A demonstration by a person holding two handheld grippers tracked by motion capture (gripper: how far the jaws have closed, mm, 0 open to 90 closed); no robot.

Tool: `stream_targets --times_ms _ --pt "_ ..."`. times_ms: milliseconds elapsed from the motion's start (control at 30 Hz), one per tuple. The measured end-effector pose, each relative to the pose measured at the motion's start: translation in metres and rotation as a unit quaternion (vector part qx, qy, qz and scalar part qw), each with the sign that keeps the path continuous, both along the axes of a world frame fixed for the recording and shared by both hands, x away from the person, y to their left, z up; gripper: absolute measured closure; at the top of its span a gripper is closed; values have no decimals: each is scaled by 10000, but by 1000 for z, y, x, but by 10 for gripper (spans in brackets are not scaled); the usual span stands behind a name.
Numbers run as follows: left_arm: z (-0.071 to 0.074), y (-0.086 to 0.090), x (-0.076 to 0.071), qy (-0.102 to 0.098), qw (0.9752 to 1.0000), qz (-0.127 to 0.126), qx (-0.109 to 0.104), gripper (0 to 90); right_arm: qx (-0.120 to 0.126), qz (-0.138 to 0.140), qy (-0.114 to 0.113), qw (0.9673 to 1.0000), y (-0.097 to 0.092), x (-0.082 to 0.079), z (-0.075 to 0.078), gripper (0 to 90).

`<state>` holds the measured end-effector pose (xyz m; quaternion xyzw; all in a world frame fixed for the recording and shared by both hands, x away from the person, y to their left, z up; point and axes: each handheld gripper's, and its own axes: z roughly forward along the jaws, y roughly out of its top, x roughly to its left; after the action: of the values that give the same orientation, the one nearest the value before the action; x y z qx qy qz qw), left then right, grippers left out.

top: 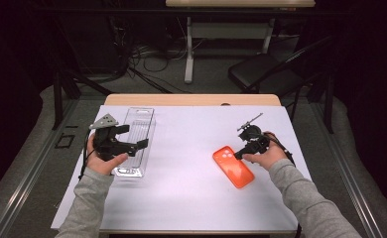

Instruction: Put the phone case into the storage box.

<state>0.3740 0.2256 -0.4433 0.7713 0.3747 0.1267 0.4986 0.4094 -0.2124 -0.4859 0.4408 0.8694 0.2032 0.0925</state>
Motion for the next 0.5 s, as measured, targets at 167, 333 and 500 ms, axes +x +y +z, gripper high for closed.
stream_targets --times_ms 167,333,500 --pt "0 1 0 6 10000 4 23 8 -135 -120 243 9995 -1 3 -3 397" --pt "-1 1 0 12 10000 2 14 8 -162 -251 464 9985 -2 5 -8 426" --pt "0 2 0 10 10000 13 -4 8 -228 -287 717 9968 -3 7 -14 457"
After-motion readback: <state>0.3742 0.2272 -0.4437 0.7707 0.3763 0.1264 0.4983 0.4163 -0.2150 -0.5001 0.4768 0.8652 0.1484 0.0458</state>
